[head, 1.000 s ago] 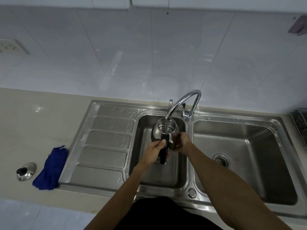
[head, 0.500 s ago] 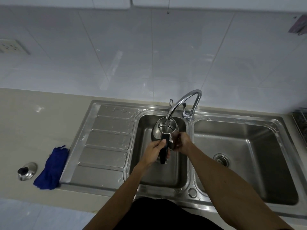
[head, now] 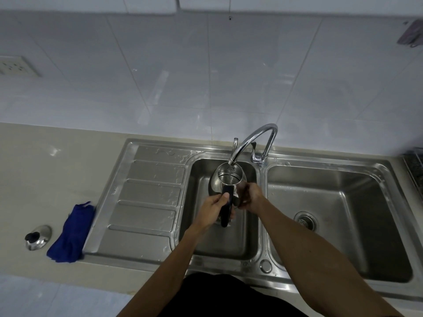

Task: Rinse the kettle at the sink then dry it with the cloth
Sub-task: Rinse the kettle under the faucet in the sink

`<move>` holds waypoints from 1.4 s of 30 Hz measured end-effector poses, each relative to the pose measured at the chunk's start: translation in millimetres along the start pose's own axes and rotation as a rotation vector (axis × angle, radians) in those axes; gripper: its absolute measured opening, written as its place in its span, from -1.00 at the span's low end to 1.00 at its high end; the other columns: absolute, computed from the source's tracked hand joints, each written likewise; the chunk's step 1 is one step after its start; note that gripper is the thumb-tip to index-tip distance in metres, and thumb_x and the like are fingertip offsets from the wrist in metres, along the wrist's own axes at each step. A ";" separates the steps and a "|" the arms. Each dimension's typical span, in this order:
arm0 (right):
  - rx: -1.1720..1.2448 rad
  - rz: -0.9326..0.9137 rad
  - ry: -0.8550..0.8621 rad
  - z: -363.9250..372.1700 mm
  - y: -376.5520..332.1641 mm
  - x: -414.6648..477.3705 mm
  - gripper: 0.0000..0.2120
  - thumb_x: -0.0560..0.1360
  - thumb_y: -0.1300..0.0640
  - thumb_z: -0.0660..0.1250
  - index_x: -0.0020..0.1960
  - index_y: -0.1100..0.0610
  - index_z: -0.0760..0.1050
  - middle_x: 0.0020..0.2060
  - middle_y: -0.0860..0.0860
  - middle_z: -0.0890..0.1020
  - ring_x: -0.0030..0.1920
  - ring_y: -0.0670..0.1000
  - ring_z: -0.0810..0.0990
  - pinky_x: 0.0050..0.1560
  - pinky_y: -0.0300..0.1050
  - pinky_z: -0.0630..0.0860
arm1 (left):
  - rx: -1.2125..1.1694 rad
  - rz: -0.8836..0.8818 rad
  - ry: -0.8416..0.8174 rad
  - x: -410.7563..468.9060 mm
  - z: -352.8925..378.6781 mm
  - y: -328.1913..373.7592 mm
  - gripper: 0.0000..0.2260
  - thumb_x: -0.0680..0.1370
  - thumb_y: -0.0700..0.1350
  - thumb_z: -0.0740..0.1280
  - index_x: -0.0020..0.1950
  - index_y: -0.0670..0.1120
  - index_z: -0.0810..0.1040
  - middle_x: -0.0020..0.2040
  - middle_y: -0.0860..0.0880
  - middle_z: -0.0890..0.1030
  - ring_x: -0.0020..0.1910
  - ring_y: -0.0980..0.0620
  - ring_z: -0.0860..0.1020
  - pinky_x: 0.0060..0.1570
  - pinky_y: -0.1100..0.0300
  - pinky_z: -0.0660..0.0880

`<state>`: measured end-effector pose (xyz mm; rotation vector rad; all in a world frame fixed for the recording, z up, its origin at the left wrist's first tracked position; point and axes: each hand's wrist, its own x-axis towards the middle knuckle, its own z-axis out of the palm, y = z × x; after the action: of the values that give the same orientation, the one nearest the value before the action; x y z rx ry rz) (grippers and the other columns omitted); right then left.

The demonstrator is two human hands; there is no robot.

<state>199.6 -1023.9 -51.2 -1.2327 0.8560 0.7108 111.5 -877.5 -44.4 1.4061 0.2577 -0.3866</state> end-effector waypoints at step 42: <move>0.001 0.005 0.012 2.2 -3.1 -1.0 -0.73 0.60 0.12 0.09 -0.23 0.13 0.44 -0.29 0.09 0.49 -0.25 0.08 0.45 -0.19 -0.11 0.40 | -0.037 0.004 0.023 1.5 2.4 -0.9 -0.69 0.68 -0.03 0.22 -0.10 -0.17 0.65 -0.27 -0.19 0.65 -0.33 -0.14 0.62 -0.12 -0.06 0.58</move>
<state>202.1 -1022.4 -48.6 -1.2355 0.8695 0.7076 112.3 -880.2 -45.5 1.3753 0.2794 -0.3608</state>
